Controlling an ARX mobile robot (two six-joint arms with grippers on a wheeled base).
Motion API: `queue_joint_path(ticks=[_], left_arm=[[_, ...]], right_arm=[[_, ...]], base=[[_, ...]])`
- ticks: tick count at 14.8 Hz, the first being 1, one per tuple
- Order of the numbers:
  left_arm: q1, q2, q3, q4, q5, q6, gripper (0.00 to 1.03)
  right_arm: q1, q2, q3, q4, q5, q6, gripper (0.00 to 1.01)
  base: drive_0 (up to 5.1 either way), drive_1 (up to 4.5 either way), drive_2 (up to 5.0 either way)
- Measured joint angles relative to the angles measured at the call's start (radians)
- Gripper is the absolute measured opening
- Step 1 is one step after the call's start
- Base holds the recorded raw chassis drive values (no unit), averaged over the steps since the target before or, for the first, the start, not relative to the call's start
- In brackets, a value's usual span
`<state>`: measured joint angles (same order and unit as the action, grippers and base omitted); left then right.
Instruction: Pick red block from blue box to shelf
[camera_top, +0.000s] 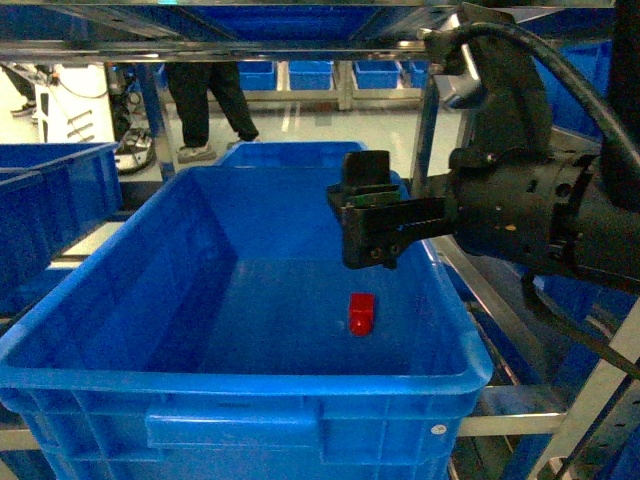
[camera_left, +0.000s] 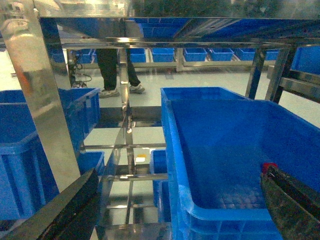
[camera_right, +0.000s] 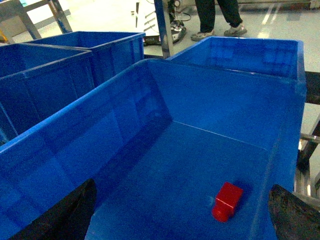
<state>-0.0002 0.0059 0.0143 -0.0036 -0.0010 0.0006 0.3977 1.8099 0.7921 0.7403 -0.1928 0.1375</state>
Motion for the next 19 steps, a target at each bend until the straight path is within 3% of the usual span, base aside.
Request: queue_joint_path(ticks=[5,8,11,13,17,19], left_arm=[[0.0,0.0,0.0,0.0,0.0,0.0,0.98],[0.0,0.0,0.0,0.0,0.0,0.0,0.98],[0.0,0.0,0.0,0.0,0.0,0.0,0.98],[0.0,0.0,0.0,0.0,0.0,0.0,0.98],[0.0,0.0,0.0,0.0,0.0,0.0,0.98],[0.0,0.0,0.0,0.0,0.0,0.0,0.98]], right_arm=[[-0.04,-0.092,-0.111,0.036,-0.023,0.004,0.98],[-0.108,-0.254,-0.225,0.03,-0.059,0.02,0.98],[-0.132,-0.309,-0.254,0.023,-0.066,0.031,0.98],[-0.172,-0.406,-0.311,-0.004,-0.063,0.053,0.98],[-0.272,-0.7,-0.49,-0.108,0.006,0.079,0.98],[-0.322,-0.869,-0.552,-0.219,0.066,0.054,0.98]], base=[[0.0,0.0,0.0],[0.0,0.0,0.0],[0.0,0.0,0.0],[0.0,0.0,0.0],[0.0,0.0,0.0],[0.0,0.0,0.0]])
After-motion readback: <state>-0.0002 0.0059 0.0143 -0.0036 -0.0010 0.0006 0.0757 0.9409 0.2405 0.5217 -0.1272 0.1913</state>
